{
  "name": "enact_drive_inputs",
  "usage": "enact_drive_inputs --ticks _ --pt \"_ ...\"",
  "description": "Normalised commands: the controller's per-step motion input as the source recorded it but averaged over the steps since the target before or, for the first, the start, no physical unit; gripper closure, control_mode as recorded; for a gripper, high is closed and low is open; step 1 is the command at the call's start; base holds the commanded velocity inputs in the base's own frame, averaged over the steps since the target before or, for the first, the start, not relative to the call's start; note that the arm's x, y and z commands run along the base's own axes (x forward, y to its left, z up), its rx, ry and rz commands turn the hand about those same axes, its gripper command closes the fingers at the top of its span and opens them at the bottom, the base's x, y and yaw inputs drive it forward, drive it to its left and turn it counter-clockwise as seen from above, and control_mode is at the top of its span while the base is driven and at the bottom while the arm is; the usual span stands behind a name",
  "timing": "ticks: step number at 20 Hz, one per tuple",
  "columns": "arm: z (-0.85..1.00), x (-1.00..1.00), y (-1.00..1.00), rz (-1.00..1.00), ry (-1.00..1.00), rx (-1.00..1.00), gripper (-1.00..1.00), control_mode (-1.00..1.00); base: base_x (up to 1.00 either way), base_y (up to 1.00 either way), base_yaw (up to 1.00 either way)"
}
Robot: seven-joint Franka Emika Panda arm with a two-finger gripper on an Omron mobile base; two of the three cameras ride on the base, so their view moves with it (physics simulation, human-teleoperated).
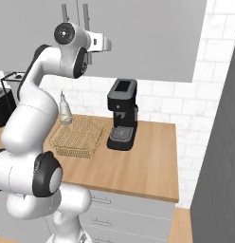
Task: Open the cabinet, pick up the bread from the cabinet and place it in the basket. Then move the basket to the dining counter.
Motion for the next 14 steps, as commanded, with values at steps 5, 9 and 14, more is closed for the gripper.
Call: enact_drive_inputs --ticks 5,9,14 --pt "-0.57 0.83 -0.12 -0.02 0.0 0.0 1.0 -1.0 0.0 0.0 0.0" --pt "-0.35 0.28 -0.72 -0.04 0.01 0.01 1.0 -1.0 0.0 0.0 0.0" --pt "-0.32 -0.1 -1.0 -0.04 -0.01 0.1 1.0 -1.0 0.0 0.0 0.0"
